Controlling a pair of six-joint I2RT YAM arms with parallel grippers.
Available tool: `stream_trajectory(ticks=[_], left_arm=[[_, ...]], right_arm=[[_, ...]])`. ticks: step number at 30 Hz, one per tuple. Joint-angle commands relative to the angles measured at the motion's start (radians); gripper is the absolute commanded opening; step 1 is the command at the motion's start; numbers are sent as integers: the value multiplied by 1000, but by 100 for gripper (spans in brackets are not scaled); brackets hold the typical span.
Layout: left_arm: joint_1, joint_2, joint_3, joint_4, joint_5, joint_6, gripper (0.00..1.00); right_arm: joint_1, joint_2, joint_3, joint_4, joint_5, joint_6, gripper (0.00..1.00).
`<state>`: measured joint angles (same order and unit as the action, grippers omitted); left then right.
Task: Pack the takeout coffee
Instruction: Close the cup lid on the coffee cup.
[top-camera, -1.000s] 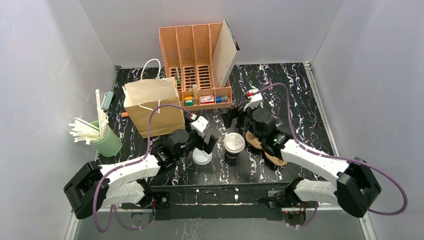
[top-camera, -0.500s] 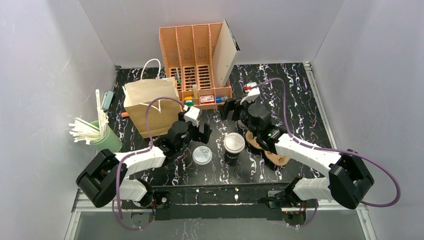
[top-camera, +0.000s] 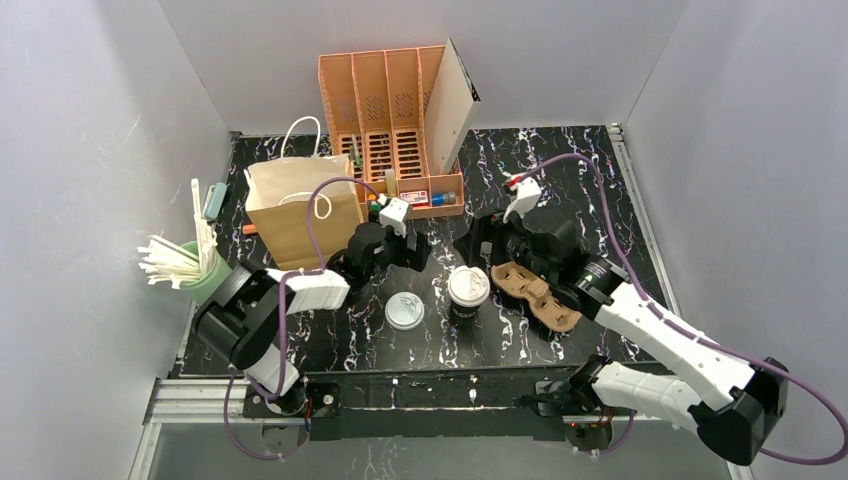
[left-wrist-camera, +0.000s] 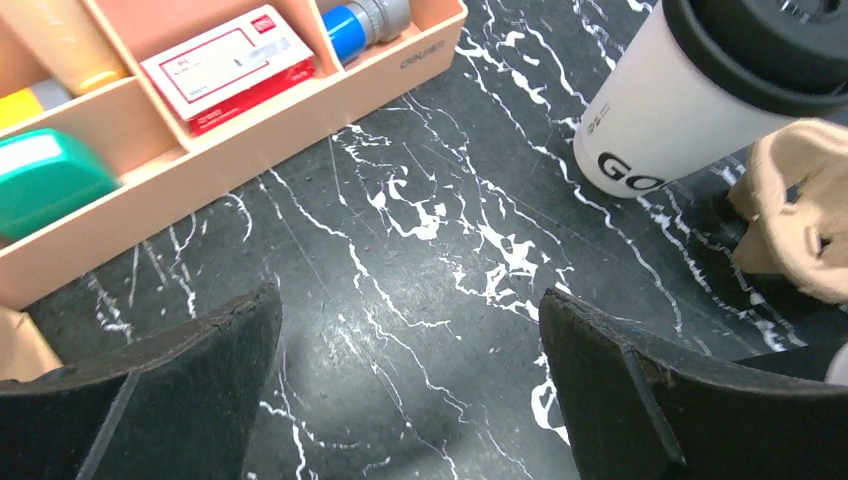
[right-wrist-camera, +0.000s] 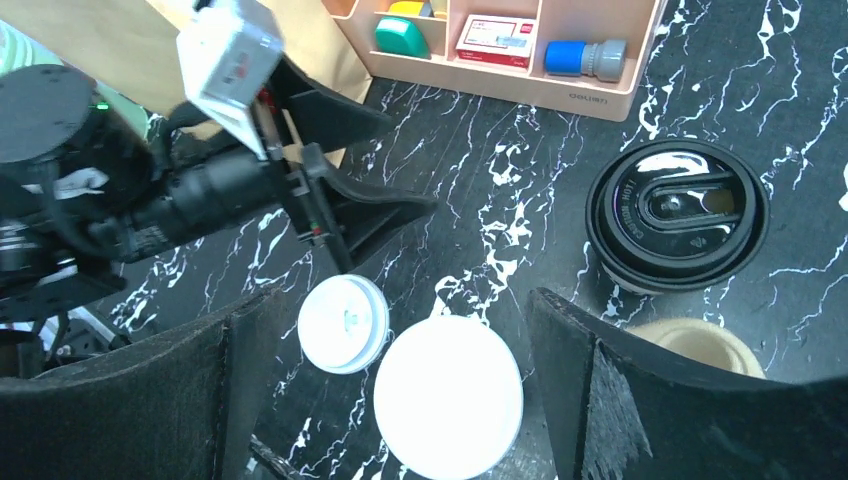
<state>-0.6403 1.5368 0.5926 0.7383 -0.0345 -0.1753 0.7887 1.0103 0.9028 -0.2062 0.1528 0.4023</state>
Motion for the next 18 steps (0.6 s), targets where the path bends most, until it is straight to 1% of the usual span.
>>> stream_trajectory(ticks=[1, 4, 8, 10, 13, 15, 18], left_arm=[[2, 108, 27, 166, 105, 143, 98], [4, 172, 21, 250, 192, 169, 98], [9, 284, 74, 286, 345, 93, 98], [6, 293, 74, 302, 398, 79, 98], [-36, 255, -31, 446, 351, 159, 98], [-73, 240, -54, 465, 301, 245, 98], [-92, 257, -52, 456, 288, 264, 98]], right_arm=[[3, -54, -18, 59, 26, 23, 98], [2, -36, 9, 46, 49, 0, 98], [3, -15, 48, -9, 86, -21, 98], [2, -23, 47, -15, 95, -26, 98], [2, -46, 37, -7, 107, -35, 98], [3, -60, 33, 0, 117, -45, 98], [2, -73, 37, 1, 137, -69, 98]])
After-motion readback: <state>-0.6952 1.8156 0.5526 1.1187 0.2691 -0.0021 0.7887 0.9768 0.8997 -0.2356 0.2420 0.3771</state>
